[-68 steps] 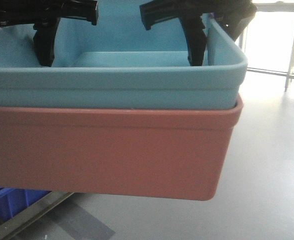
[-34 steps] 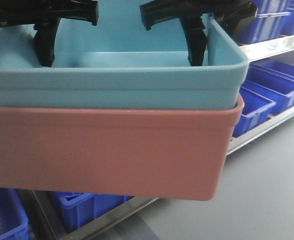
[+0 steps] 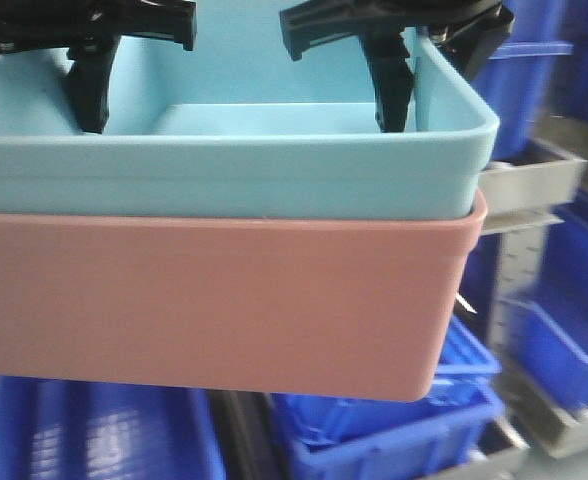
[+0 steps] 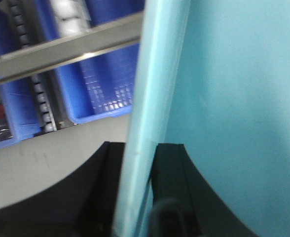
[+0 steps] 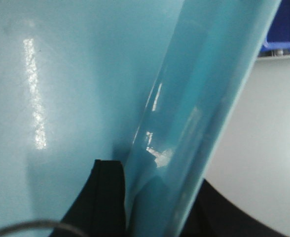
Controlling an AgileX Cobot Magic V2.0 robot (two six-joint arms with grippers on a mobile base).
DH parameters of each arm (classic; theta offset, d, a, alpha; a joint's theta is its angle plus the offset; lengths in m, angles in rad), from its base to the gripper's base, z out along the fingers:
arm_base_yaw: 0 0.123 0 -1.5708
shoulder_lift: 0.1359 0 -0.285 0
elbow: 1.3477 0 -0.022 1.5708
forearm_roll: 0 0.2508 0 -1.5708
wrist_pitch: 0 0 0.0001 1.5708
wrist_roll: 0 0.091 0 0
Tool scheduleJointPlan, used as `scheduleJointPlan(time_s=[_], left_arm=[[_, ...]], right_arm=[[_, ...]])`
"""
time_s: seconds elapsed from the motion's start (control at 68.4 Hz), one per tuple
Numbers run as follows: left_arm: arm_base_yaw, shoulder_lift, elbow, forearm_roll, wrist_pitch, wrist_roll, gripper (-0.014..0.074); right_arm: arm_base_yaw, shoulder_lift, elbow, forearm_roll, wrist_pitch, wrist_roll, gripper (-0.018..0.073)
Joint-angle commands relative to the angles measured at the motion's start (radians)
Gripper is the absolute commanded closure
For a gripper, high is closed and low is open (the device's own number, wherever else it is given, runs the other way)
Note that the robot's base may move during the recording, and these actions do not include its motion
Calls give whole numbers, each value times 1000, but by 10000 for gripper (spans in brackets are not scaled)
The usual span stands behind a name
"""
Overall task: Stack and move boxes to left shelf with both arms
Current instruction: 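Hold the stack with both grippers while turning toward the roller shelf, then hold the stack with both grippers above the shelf's front metal rail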
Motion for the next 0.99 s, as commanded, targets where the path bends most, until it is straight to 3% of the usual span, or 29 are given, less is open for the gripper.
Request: scheduleJointPlan(time_s=[0.0, 0.979], left_arm=[[-41, -46, -53, -66, -188, -23, 600], [-41, -46, -53, -66, -188, -23, 600]], right_arm=[[28, -38, -46, 44, -213, 38, 503], [28, -38, -46, 44, -213, 38, 503]])
